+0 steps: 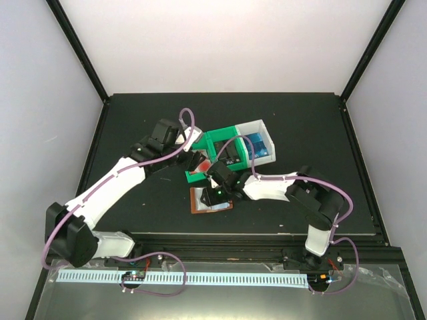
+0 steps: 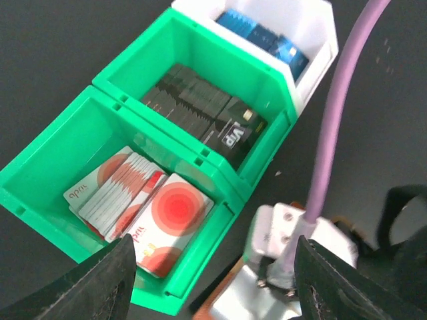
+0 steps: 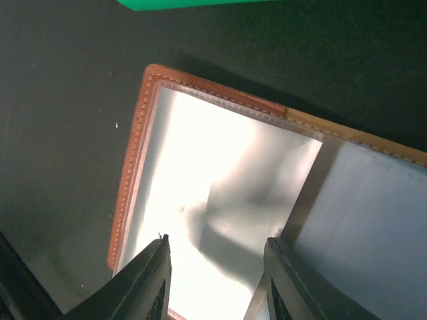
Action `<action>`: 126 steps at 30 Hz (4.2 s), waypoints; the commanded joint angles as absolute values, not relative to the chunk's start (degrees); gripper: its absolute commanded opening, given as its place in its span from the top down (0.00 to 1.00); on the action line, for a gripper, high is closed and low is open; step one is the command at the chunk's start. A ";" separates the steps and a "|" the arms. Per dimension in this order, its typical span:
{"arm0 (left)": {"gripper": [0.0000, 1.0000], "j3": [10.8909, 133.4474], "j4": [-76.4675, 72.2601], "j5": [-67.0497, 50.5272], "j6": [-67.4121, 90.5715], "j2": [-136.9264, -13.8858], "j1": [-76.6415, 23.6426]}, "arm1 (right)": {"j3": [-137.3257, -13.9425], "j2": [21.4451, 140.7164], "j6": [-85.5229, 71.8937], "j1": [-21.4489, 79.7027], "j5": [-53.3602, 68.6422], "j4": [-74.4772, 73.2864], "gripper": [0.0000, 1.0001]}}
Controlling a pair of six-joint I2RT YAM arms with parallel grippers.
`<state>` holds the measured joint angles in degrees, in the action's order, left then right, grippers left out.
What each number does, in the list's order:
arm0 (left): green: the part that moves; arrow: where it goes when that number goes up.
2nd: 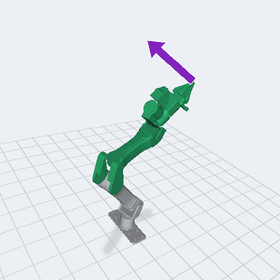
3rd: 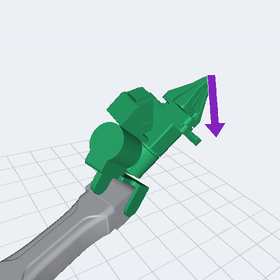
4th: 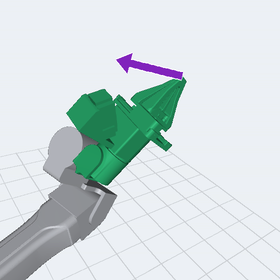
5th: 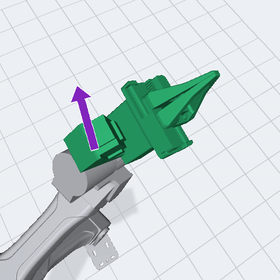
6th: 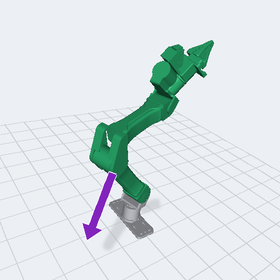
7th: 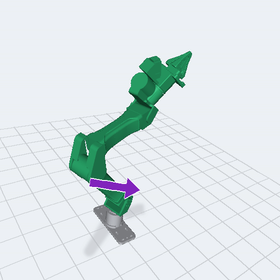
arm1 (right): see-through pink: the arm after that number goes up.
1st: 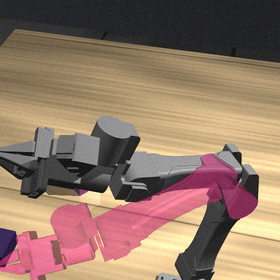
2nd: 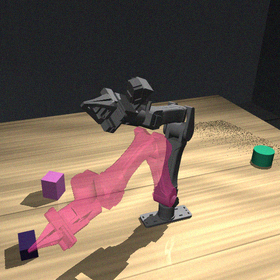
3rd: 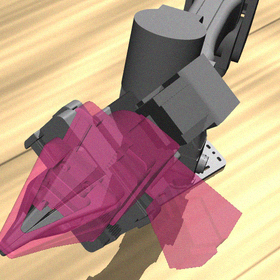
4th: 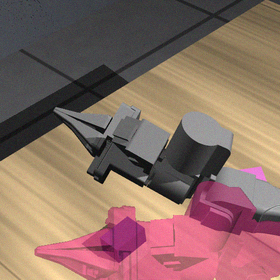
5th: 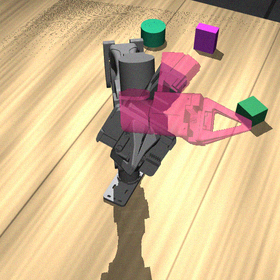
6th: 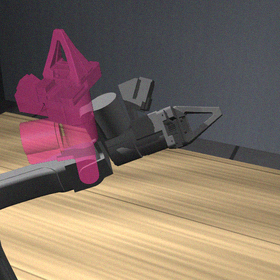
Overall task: Put the credit cards into the card holder
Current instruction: Pick up the credit card from the storage box.
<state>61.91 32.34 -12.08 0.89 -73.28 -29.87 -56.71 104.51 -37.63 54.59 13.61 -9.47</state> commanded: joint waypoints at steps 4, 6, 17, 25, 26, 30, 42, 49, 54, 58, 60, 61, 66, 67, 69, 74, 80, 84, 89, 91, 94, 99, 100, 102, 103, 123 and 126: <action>0.41 67.72 38.73 -11.40 -21.54 -80.95 -30.03 | -52.29 102.98 -37.88 52.64 13.30 -5.72 0.59; 0.45 71.70 41.15 -11.46 -22.50 -84.83 -29.85 | -51.74 103.22 -38.15 52.25 14.72 -4.80 0.59; 0.52 79.02 46.77 -8.27 -27.76 -100.25 -29.74 | -46.94 97.26 -41.42 49.51 15.50 1.81 0.60; 0.61 80.36 44.16 -6.44 -28.36 -104.44 -28.70 | -46.49 96.48 -46.86 48.41 12.90 3.64 0.69; 0.61 80.46 44.15 -6.54 -28.55 -104.92 -28.55 | -46.56 96.62 -47.71 48.27 12.40 3.66 0.70; 0.63 80.76 43.42 -6.57 -28.98 -107.20 -27.80 | -48.52 98.83 -49.33 48.18 10.55 2.53 0.70; 0.62 81.17 42.10 -6.75 -30.70 -110.79 -27.07 | -51.71 102.65 -50.25 48.18 11.78 3.25 0.66; 0.62 80.15 41.91 -7.54 -31.89 -111.09 -26.98 | -52.80 104.11 -51.87 48.11 10.06 1.74 0.66; 0.62 80.35 42.85 -6.91 -32.49 -112.10 -27.06 | -53.88 104.99 -52.41 48.11 8.03 0.64 0.66; 0.62 80.33 43.49 -6.66 -32.96 -112.12 -27.16 | -54.09 105.36 -52.41 48.09 7.10 0.21 0.66; 0.64 80.46 43.98 -7.09 -33.13 -111.92 -27.13 | -54.34 105.61 -52.45 48.16 6.96 0.03 0.66; 0.66 80.59 44.14 -7.19 -33.13 -111.70 -27.15 | -54.52 105.83 -52.42 48.10 6.90 -0.12 0.66; 0.74 81.23 46.05 -10.07 -33.94 -110.25 -27.14 | -55.12 106.75 -52.41 48.08 6.80 -0.53 0.66; 0.74 81.30 46.78 -11.03 -34.27 -109.91 -27.14 | -55.24 106.86 -52.46 48.08 6.83 -0.60 0.66; 0.76 81.35 47.81 -12.36 -34.78 -109.38 -27.08 | -55.24 106.87 -52.39 48.00 6.83 -0.62 0.66; 0.79 82.10 50.27 -12.94 -34.86 -108.87 -27.07 | -55.20 106.95 -52.31 48.01 6.98 -0.70 0.66; 0.79 82.09 52.79 -15.47 -34.63 -106.60 -27.05 | -55.49 107.50 -52.50 48.02 7.29 -0.52 0.66; 0.80 82.07 53.95 -17.25 -34.71 -105.95 -27.07 | -55.82 107.92 -52.72 48.05 7.21 -0.46 0.66; 0.81 82.89 57.50 -20.68 -34.72 -106.47 -27.11 | -55.58 107.93 -52.86 47.93 7.23 -0.26 0.66; 0.81 82.46 57.63 -21.81 -34.06 -106.04 -27.08 | -55.50 107.78 -52.69 47.97 7.61 -0.11 0.66; 0.81 82.01 58.40 -22.68 -33.41 -106.09 -27.07 | -54.87 107.61 -52.72 47.97 7.60 0.23 0.66; 0.79 81.64 58.20 -25.22 -33.05 -105.61 -27.14 | -52.55 107.08 -54.03 47.92 8.25 2.99 0.66; 0.77 81.60 58.12 -25.48 -32.97 -105.63 -27.16 | -52.22 106.91 -54.19 47.93 8.34 3.44 0.66; 0.73 81.41 57.41 -24.90 -32.58 -105.83 -27.16 | -51.87 106.56 -54.42 47.96 8.27 3.89 0.66; 0.71 81.31 57.13 -24.38 -32.40 -106.14 -27.16 | -51.78 106.37 -54.38 47.91 8.19 3.94 0.66; 0.70 79.57 51.89 -20.19 -31.06 -108.91 -28.06 | -45.57 100.55 -54.56 47.85 7.86 8.97 0.67; 0.71 79.27 51.23 -19.19 -31.34 -108.82 -28.55 | -44.89 100.20 -55.06 47.81 8.00 9.76 0.66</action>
<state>79.61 53.15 -20.51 -31.22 -108.03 -27.73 -46.13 101.58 -54.37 48.16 9.10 8.62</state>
